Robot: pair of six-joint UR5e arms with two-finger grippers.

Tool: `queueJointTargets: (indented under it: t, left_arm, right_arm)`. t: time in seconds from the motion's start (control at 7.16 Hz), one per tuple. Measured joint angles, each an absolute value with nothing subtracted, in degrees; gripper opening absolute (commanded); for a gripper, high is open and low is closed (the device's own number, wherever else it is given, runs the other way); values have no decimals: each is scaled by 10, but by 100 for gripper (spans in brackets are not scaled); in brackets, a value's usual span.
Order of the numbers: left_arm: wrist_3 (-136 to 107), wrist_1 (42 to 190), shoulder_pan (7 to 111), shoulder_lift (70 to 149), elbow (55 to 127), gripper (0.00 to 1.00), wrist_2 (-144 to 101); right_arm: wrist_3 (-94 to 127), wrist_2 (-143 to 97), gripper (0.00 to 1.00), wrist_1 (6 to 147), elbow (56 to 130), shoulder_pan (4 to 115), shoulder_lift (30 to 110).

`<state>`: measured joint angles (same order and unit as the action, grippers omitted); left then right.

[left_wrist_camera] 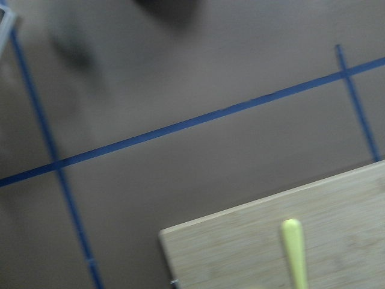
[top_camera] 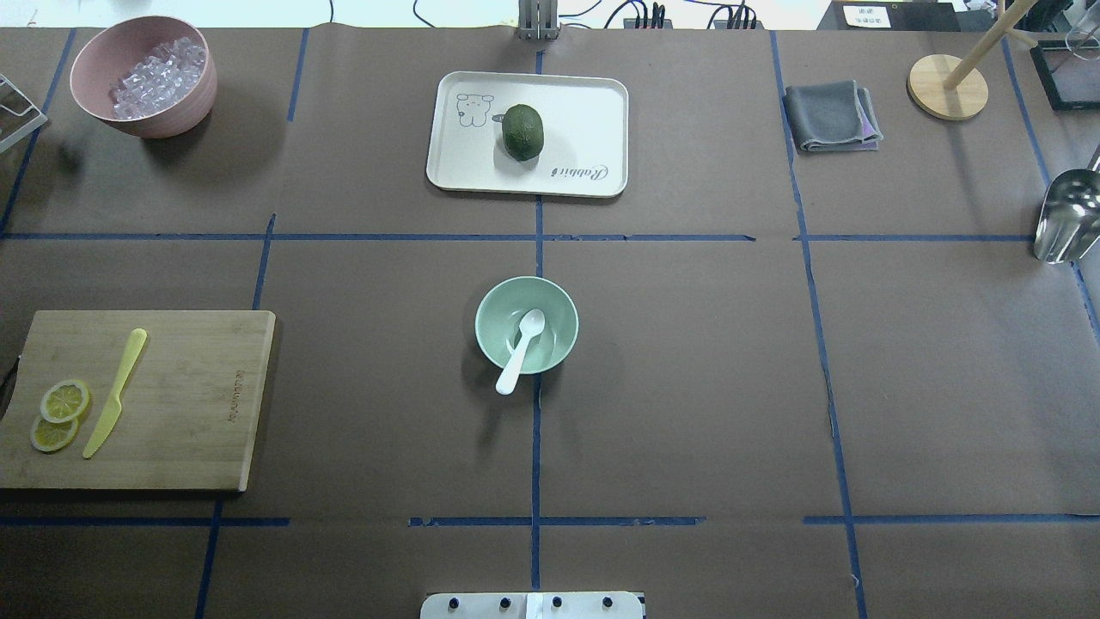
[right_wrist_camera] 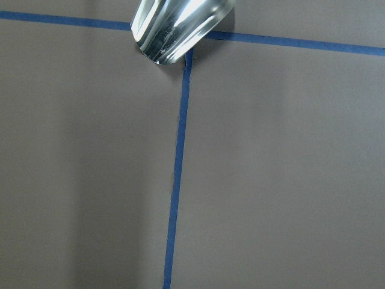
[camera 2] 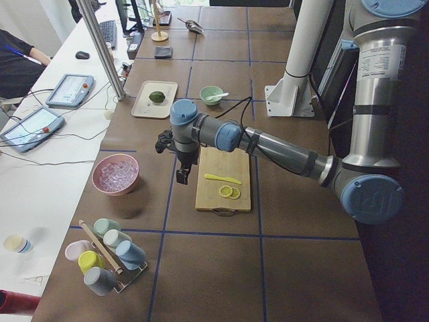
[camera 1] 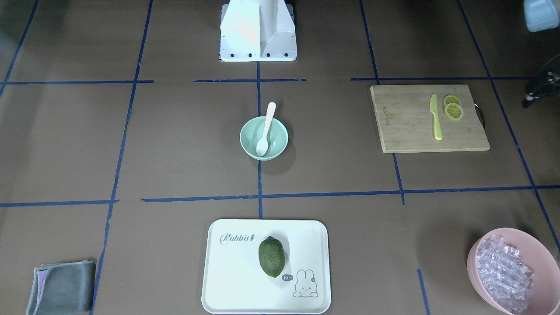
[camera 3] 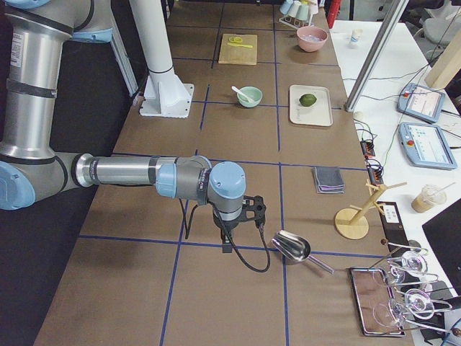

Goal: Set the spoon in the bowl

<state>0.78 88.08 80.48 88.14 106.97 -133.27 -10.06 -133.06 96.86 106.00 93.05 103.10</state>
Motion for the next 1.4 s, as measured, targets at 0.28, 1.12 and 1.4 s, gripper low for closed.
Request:
queueJointTargets:
  t: [0.28,1.12,1.4]
  left_arm:
    - [60,883,864,865,1012,100,-1372]
    - [66,920,881,842,971,100,-1381]
    - [66,919,882,840,971,100,-1379]
  right_arm:
    - [-101,-1332,100,969,1060,929,1031]
    - [-101,-1342,100,968,1060,929,1031]
    - [-101,-1344,100,968,1060,929,1031]
